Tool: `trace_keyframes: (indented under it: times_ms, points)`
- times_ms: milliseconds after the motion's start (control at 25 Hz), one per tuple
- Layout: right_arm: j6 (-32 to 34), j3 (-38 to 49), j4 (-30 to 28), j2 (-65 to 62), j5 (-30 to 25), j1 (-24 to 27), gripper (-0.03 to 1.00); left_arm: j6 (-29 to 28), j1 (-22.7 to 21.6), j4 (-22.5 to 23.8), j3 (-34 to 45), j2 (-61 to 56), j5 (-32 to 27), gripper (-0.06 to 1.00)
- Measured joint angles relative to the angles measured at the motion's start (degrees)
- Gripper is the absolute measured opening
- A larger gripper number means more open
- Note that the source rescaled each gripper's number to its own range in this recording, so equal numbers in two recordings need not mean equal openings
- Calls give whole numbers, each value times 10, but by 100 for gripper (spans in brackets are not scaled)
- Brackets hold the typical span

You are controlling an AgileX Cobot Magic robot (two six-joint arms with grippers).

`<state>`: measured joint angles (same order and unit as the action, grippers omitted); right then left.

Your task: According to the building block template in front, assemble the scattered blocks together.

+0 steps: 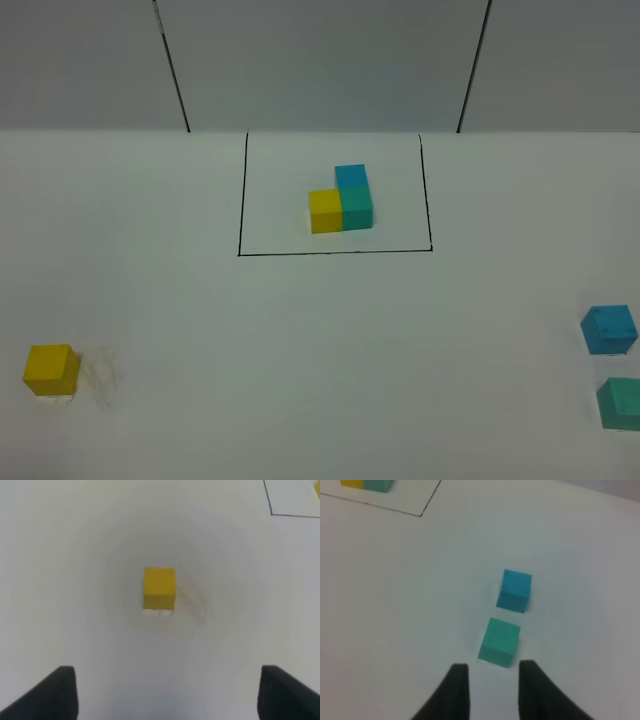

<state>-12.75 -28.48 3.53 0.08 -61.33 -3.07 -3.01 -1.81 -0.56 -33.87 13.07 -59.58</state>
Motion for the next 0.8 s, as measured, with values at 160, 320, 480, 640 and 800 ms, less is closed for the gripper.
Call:
trace_keyframes:
  times_ms: [160,320,480,640,800]
  points:
    - [0,0,0,0,0,0,0,-2,0,0,-64,101,11,87]
    - [0,0,0,0,0,0,0,-3,0,0,-118,203,15,90]
    - [0,0,0,0,0,0,0,-4,0,0,-148,299,26,90]
    - [0,0,0,0,0,0,0,-6,0,0,-153,379,52,90]
    - [0,0,0,0,0,0,0,-6,0,0,-154,448,71,90]
